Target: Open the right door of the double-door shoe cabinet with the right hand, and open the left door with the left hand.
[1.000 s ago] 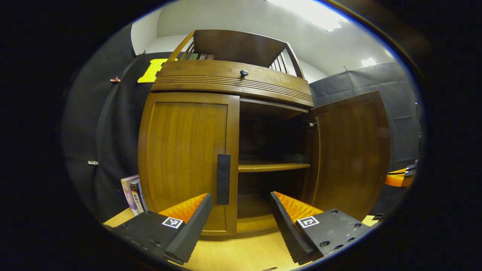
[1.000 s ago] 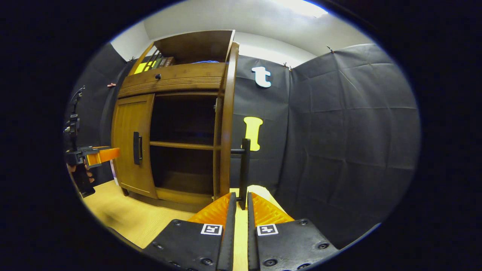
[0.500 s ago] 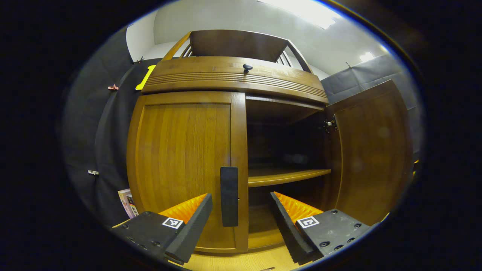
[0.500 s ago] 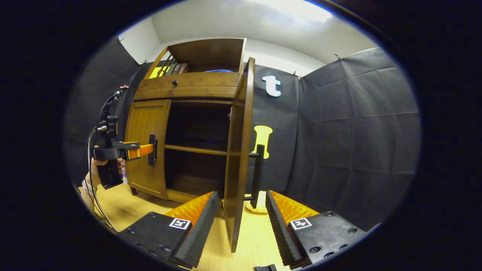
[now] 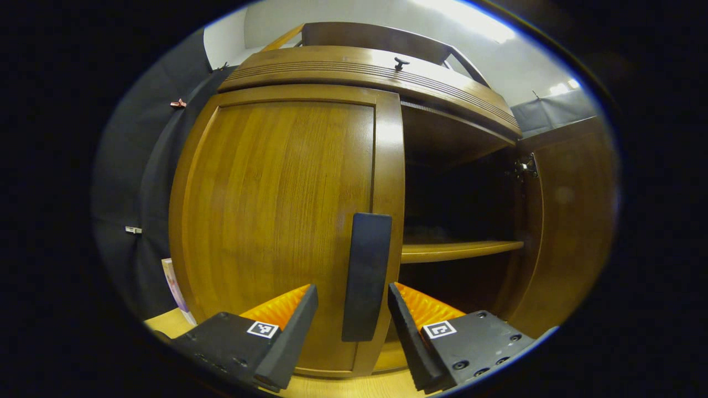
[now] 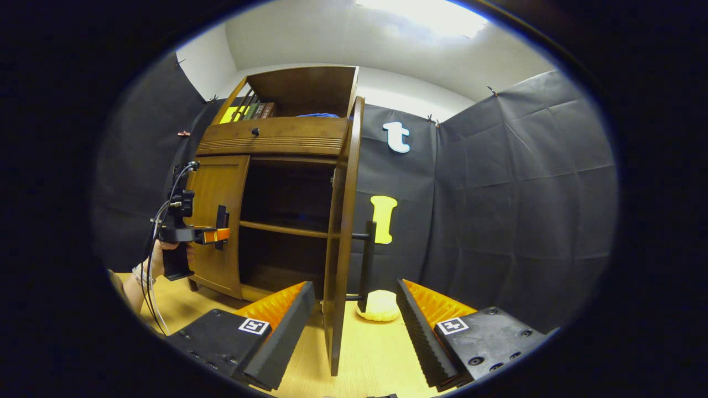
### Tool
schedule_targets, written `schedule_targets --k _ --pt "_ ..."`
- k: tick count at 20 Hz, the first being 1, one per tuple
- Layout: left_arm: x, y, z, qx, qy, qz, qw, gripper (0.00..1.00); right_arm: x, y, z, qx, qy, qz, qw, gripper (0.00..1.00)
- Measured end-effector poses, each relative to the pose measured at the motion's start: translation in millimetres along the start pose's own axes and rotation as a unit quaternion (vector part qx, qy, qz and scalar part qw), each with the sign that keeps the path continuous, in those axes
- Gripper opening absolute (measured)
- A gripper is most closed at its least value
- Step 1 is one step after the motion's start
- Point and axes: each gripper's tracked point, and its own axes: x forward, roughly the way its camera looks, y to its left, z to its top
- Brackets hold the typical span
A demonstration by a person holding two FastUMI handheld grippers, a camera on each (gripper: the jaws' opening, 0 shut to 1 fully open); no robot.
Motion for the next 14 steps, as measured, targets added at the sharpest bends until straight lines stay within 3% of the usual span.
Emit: schedule_targets --k 2,7,14 --pt "4 1 1 0.006 -0.010 0.000 1.000 0.73 0 0 -3 0.004 0.003 0.004 1.000 0.94" --pt "9 -7 6 0.020 -0.023 -0.011 0.999 0.36 3 -11 -16 0.003 0.018 -0.003 1.000 0.94" --pt "0 -7 5 0.020 -0.013 -0.022 0.999 0.31 1 -5 -18 0.013 0.027 0.002 1.000 0.94"
